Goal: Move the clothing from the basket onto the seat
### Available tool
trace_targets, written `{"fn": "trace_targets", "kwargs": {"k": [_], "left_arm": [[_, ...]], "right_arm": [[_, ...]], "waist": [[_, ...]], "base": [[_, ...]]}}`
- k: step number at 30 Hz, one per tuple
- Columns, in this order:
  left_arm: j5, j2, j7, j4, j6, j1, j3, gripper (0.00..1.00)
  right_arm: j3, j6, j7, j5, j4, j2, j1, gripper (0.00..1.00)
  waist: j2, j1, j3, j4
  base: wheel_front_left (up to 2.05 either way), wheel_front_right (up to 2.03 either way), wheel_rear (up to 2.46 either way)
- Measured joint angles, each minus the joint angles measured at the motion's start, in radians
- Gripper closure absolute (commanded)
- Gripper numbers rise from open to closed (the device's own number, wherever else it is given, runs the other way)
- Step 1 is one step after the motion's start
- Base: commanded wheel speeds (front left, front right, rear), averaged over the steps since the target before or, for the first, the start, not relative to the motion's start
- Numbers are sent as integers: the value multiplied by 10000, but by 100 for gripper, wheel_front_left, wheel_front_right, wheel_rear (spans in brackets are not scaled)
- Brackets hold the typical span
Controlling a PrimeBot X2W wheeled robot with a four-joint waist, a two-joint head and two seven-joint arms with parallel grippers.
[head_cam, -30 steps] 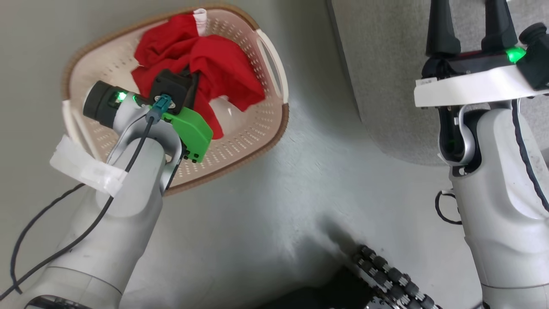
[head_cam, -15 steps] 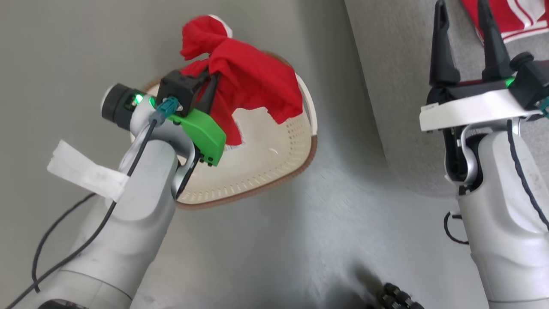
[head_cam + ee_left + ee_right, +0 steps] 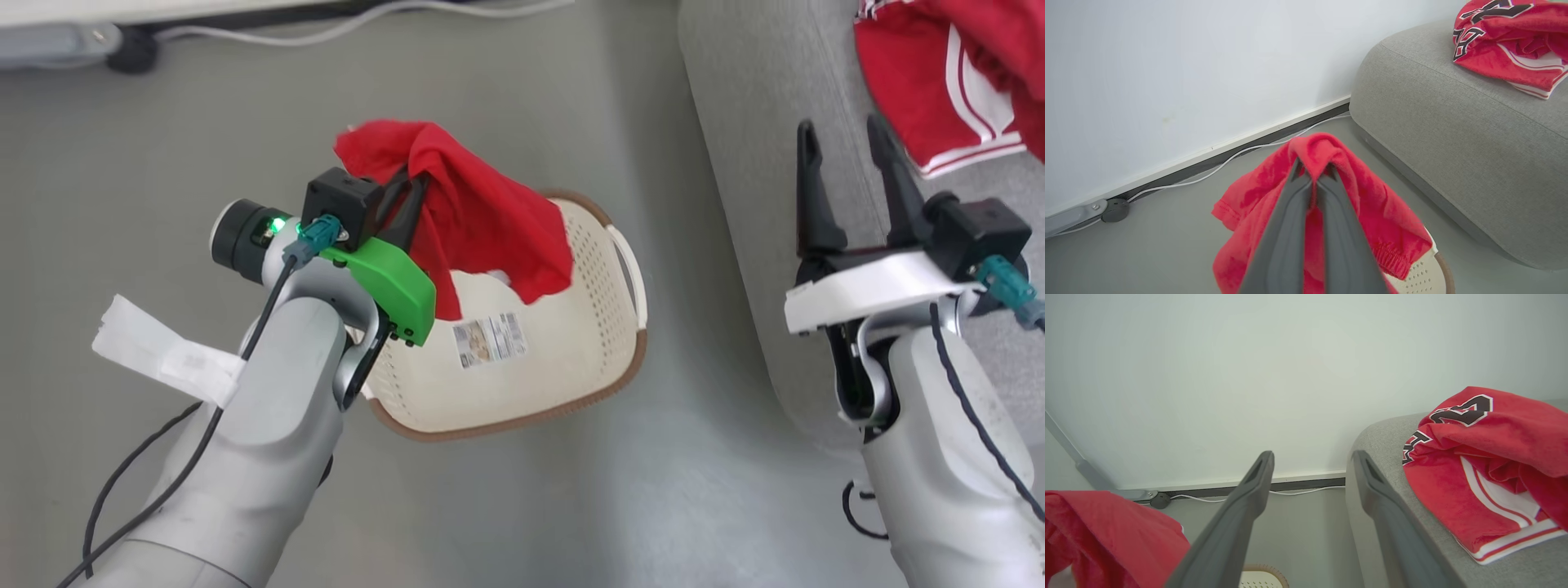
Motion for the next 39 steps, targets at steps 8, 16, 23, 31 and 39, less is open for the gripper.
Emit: {"fn": "trace_targets", "kwargs": {"k": [8, 16, 23, 31, 39], "left_arm": [[-167, -21, 102, -144, -88, 356, -109, 100], [-748, -29, 307, -186, -92, 1009, -58, 100], [-1099, -12, 546, -238, -94, 1515, -31, 100], [-1183, -17, 984, -729, -104, 1717, -184, 100], [-1248, -19, 1423, -1442, -107, 1730, -579, 100]], "right_arm": [[-2, 184, 0, 0, 474, -6, 749, 0], [182, 399, 2, -10, 955, -6, 1267, 0], [897, 865, 4, -165, 1576, 4, 1582, 0], [2332, 1258, 244, -345, 1925, 102, 1577, 0], [3373, 1346, 560, -798, 2506, 148, 1097, 0]], "waist": [[0, 0, -1160, 458], [0, 0, -2327, 856], [1, 0, -3349, 1102], [0, 0, -4265, 1308], [0, 0, -4531, 1562]], "base": [[0, 0, 0], [0, 0, 0], [0, 0, 0], [0, 0, 0], [0, 0, 0]]}}
